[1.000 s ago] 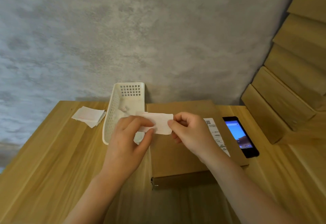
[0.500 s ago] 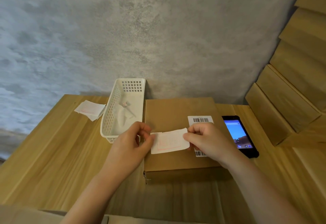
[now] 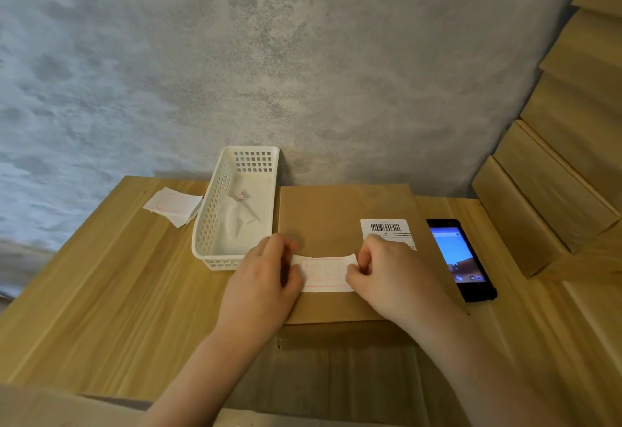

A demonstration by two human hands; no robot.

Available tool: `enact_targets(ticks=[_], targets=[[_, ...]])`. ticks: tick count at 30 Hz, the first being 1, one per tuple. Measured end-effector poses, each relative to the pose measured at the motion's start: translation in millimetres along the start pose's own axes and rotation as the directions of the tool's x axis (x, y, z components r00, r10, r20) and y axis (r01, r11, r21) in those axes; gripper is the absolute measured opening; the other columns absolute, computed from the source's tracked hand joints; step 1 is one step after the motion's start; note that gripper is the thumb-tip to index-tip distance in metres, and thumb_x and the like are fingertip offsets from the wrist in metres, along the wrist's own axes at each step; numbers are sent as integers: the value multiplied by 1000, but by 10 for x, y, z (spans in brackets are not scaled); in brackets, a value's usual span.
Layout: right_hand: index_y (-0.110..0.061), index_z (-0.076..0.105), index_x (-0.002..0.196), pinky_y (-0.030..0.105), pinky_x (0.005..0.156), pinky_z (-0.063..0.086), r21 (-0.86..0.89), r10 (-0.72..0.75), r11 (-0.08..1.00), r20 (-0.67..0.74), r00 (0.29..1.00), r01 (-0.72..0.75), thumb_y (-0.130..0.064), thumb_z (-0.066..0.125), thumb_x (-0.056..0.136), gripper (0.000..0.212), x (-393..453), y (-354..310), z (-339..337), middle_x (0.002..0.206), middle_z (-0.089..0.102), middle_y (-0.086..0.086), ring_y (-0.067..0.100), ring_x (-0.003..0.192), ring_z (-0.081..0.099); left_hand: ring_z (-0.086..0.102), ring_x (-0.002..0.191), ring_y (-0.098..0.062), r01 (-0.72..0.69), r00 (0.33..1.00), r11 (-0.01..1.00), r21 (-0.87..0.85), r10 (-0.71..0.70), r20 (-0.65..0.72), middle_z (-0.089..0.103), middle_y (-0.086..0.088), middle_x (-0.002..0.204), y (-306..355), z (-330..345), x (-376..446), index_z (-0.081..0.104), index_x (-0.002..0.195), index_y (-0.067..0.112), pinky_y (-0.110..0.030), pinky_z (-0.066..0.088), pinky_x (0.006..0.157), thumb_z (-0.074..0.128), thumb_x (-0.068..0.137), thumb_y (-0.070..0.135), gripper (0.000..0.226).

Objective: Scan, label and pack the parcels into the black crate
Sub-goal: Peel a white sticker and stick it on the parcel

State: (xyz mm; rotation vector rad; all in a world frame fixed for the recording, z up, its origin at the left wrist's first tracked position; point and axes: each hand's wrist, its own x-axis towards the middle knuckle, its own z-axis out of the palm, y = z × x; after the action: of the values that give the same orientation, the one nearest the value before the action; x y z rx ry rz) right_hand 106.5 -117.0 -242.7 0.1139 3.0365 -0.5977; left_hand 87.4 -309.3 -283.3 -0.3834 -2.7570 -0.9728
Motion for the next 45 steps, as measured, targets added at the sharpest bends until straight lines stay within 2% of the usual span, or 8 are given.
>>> enact_targets(ticks=[4, 8, 13, 17, 23, 28, 32, 45], targets=[[-29, 49, 107, 7, 66, 35, -11, -146, 989, -236, 961, 147, -35, 67, 89, 26, -70, 131, 145, 100, 53, -14, 5, 91, 52, 49, 97, -10, -103, 994, 994, 29, 103, -24, 54, 13, 105, -44, 7, -16, 58, 106, 26, -24, 41, 80, 65, 87, 20, 21], [-29, 69, 112, 33, 95, 47, -38, -354, 934, -245, 903, 356, -25, 65, 91, 22, -105, 308, 303, 113, 61, -13, 9, 108, 53, 57, 105, -6, -183, 982, 982, 45, 182, 43, 66, 24, 103, -131, -34, 16, 68, 102, 38, -35, 45, 89, 65, 90, 23, 20], [-42, 62, 124, 45, 116, 21, -148, -236, 967, -188, 954, 210, -62, 38, 91, 45, -152, 442, 268, 139, 55, -14, 13, 130, 48, 43, 128, 8, -131, 979, 988, -88, 143, 146, 58, 39, 121, -267, -84, -43, 66, 117, 46, -42, 40, 108, 52, 89, 54, 33], [-49, 50, 134, 43, 118, 4, -170, -205, 968, -107, 973, 185, -71, 21, 87, 59, -160, 459, 241, 150, 42, -15, 15, 140, 34, 34, 135, 10, -90, 982, 985, -149, 112, 151, 53, 41, 126, -256, -71, -98, 63, 121, 48, -43, 35, 114, 58, 93, 39, 30], [-52, 32, 143, 36, 117, 12, -30, -191, 981, -1, 982, 190, -72, 40, 86, 60, -154, 677, 106, 157, 5, -27, 5, 144, 0, 22, 142, 9, -116, 970, 982, -151, 145, 195, 41, 32, 144, -250, -71, -205, 55, 133, 43, -30, 23, 119, 52, 98, 27, 38], [-31, 48, 136, 29, 98, 44, 445, 107, 895, -285, 952, 32, -44, 55, 90, 49, -291, 987, 141, 140, 42, -17, 8, 132, 40, 33, 135, 11, 121, 990, 921, -369, -85, 111, 41, 29, 145, -280, -83, -393, 50, 136, 40, -25, 29, 114, 52, 99, 22, 42], [-27, 48, 135, 22, 81, 45, 764, 340, 632, -119, 933, -133, -33, 58, 94, 42, -428, 1057, 250, 124, 56, -9, 14, 117, 55, 53, 113, 15, 323, 946, 773, -546, -247, 209, 62, 34, 117, -160, -36, -507, 47, 136, 35, -10, 46, 90, 51, 99, 21, 40], [-37, 60, 106, 14, 72, 47, 807, 291, 584, -308, 906, 87, -10, 55, 96, 30, -585, 756, -106, 97, 66, -23, -15, 87, 61, 50, 122, 6, 236, 971, 679, -696, -187, 147, 56, 22, 130, 18, -209, -652, 38, 142, 37, -16, 49, 91, 62, 92, 28, 56]])
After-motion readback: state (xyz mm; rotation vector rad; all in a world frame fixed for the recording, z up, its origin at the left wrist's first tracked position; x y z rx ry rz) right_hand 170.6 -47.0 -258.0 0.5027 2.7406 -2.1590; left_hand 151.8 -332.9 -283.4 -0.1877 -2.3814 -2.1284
